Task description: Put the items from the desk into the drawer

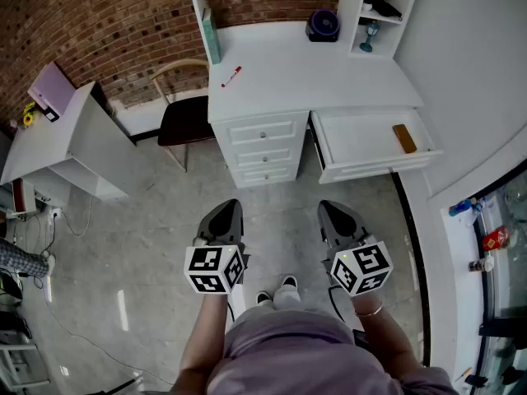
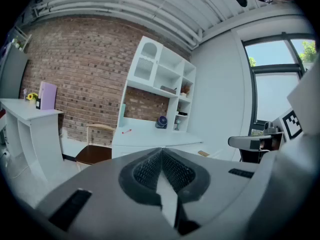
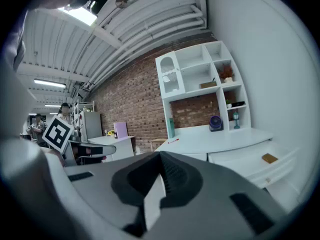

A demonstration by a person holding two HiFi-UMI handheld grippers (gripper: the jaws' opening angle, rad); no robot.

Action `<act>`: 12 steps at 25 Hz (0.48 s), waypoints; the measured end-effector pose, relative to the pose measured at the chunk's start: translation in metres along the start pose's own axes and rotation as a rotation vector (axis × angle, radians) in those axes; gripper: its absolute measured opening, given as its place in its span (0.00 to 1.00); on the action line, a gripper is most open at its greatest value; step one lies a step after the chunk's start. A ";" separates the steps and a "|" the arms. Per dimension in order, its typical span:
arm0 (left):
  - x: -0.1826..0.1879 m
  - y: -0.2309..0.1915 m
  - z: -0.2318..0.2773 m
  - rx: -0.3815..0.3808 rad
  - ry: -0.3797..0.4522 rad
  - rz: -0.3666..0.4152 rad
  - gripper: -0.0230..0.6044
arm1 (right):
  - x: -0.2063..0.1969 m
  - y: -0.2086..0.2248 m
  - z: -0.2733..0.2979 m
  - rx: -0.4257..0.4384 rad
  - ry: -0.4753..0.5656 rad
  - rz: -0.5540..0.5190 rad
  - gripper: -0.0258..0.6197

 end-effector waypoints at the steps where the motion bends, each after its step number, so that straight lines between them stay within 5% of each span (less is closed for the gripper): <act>1: 0.001 0.000 0.003 -0.002 0.000 0.006 0.04 | 0.001 0.002 0.002 0.001 0.003 -0.001 0.04; 12: -0.005 0.007 0.017 0.030 -0.012 0.015 0.04 | -0.002 0.011 0.020 0.094 -0.021 -0.004 0.05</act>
Point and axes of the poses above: the fingertips, and each gripper's own axes: z forward along the fingers, y to its right, x out of its top, the point moved 6 cm from there along -z, backward along the fingers, and after that the axes turned 1 degree about x, right-handed, at the moved point
